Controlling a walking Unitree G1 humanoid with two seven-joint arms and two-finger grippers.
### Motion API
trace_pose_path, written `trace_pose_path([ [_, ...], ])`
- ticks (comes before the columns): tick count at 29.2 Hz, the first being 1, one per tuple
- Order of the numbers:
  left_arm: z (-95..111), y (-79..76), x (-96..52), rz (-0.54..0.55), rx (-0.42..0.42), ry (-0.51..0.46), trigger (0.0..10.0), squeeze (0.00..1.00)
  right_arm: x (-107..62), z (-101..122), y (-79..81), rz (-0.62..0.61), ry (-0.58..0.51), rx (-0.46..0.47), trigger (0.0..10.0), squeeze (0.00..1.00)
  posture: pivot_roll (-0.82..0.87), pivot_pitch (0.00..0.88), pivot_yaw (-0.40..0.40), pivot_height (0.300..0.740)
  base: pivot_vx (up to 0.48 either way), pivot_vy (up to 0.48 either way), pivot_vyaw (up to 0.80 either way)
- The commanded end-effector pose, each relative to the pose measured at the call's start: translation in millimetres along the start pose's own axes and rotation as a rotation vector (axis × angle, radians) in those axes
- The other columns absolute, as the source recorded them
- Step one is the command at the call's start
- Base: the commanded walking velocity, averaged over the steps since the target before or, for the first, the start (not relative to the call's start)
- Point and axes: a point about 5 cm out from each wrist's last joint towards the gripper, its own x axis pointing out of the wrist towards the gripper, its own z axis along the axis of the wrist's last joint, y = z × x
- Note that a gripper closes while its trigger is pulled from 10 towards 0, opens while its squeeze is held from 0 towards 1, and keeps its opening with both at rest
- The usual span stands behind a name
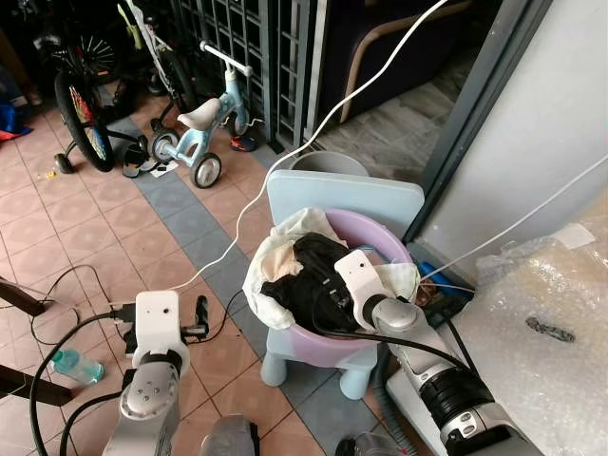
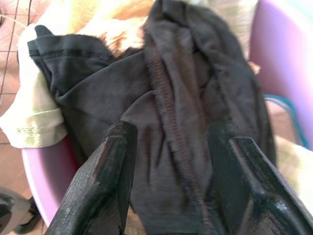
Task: Clothes washing
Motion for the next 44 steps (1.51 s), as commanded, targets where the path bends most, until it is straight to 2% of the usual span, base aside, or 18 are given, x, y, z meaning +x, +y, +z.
trace_pose_path([
  [1, 9, -2.8, -2.4, -0.043, 0.03, -0.034, 10.0, 0.0, 3.3, -3, 3.4, 0.005, 0.026, -0.002, 10.0, 0.0, 0.18, 0.192, 0.003, 0.74, 0.0, 0.0, 0.0],
  [4, 9, -0.9, -11.3, -0.078, 0.03, -0.005, 10.0, 0.0, 14.7, 2, 12.5, 0.003, 0.047, -0.028, 10.0, 0.0, 0.21, 0.234, 0.008, 0.74, 0.0, 0.0, 0.0],
  [7, 13, 0.1, -17.6, -0.091, 0.048, -0.009, 10.0, 0.0, 17.7, 2, 17.1, 0.004, 0.059, -0.032, 10.0, 0.0, 0.25, 0.259, 0.007, 0.74, 0.0, 0.0, 0.0],
  [9, 17, 2.1, -22.4, -0.094, 0.058, -0.007, 10.0, 0.0, 19.8, 0, 20.8, 0.004, 0.071, -0.027, 9.6, 0.0, 0.27, 0.283, 0.005, 0.74, 0.0, 0.0, 0.0],
  [10, 18, 4.4, -26.3, -0.09, 0.061, 0.0, 10.0, 0.0, 21.1, -3, 23.3, -0.013, 0.086, -0.034, 4.5, 0.0, 0.28, 0.29, 0.004, 0.74, 0.0, 0.0, 0.0],
  [11, 18, 5.5, -28.5, -0.087, 0.064, 0.002, 10.0, 0.0, 21.4, -4, 23.8, -0.024, 0.089, -0.046, 1.8, 0.0, 0.28, 0.299, 0.004, 0.74, 0.0, 0.0, 0.0],
  [12, 18, 6.4, -30.1, -0.086, 0.066, 0.006, 10.0, 0.0, 22.1, -4, 24.2, -0.034, 0.088, -0.059, 0.0, 0.0, 0.28, 0.299, 0.004, 0.74, 0.0, 0.0, 0.0],
  [17, 13, 5.6, -38.0, -0.077, 0.071, 0.04, 10.0, 0.0, 23.9, -3, 30.8, -0.045, 0.072, -0.091, 0.0, 0.0, 0.28, 0.317, -0.004, 0.74, 0.0, 0.0, 0.0],
  [23, 18, 2.6, -36.2, -0.081, 0.078, 0.044, 10.0, 0.0, 22.9, -12, 33.2, -0.023, 0.091, -0.071, 0.0, 0.0, 0.27, 0.325, -0.011, 0.74, 0.0, 0.0, 0.0],
  [30, 19, 3.3, -33.5, -0.061, 0.086, 0.053, 10.0, 0.0, 23.3, -8, 30.3, -0.047, 0.049, -0.043, 0.0, 0.0, 0.26, 0.319, -0.021, 0.74, 0.0, 0.0, 0.0],
  [40, 18, -4.7, -20.1, -0.039, 0.066, 0.041, 10.0, 0.0, 24.0, 7, 19.2, -0.062, -0.023, 0.014, 0.0, 0.0, 0.21, 0.266, -0.051, 0.74, 0.0, 0.0, 0.0],
  [41, 21, -6.2, -13.8, -0.035, 0.06, 0.025, 10.0, 0.0, 23.5, 8, 14.4, -0.064, -0.03, 0.031, 0.0, 0.0, 0.2, 0.236, -0.056, 0.74, 0.0, 0.0, 0.0],
  [44, 26, -7.1, -4.5, -0.028, 0.056, 0.004, 10.0, 0.0, 22.9, 11, 8.0, -0.066, -0.042, 0.08, 0.0, 0.0, 0.19, 0.217, -0.058, 0.74, 0.0, 0.0, 0.0],
])
